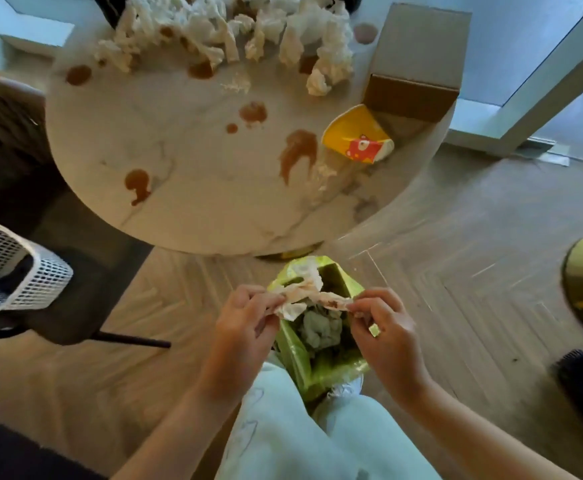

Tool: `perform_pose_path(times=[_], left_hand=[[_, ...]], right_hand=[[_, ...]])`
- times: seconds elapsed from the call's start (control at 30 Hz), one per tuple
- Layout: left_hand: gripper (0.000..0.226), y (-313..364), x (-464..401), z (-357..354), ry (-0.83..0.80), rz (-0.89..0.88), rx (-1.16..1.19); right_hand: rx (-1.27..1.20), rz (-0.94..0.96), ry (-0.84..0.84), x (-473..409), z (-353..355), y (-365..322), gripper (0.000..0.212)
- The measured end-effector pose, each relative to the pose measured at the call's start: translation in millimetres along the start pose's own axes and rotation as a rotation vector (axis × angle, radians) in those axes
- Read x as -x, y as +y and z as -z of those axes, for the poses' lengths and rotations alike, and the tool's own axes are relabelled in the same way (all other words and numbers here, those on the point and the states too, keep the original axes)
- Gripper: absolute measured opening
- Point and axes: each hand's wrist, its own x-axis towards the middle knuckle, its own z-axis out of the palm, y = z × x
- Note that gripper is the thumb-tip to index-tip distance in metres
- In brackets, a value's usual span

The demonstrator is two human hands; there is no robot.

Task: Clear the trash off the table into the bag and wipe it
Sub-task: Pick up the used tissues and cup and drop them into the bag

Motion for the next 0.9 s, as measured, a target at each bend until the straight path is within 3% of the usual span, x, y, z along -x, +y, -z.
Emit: perform_pose_path(times=[0.1,0.3,0.43,0.5,0.57,0.73,0.9], left_hand=[[0.029,-2.0,25.8,-34.0,-0.095,0.050,0.018],[0.024,-51.3,21.8,-134.9,-0.316,0.270,0.023],[0.029,-76.1,11.8,-192.0,-0.483,0.374,0.018],[0.036,-83.8,11.9,-203.4,-0.593,0.437,-0.017],[0.040,-87.7,14.2,-201.1,-0.639,0.495,-0.007],[0.038,-73.9,12.4,-161.2,-0.560,0.490,0.048],[0.032,-34.2,5.1,-107.7,-0.489,0.392,0.131]], right_hand=[[0.021,-0.156,-0.073,42.0,-6.4,34.9,0.010],[0.036,-0.671,-0.212,59.7,-60.6,99.4,0.015],[0.097,-0.895,-0.469,56.7,-90.9,132.3,0.035],[0.116,-0.937,-0.610,56.8,-93.0,139.7,0.047],[0.124,-0.952,-0.645,56.9,-86.9,139.9,0.052],[0.103,-0.900,-0.567,47.0,-58.8,118.8,0.043],[0.056,-0.741,-0.372,21.9,-28.7,78.7,0.032]])
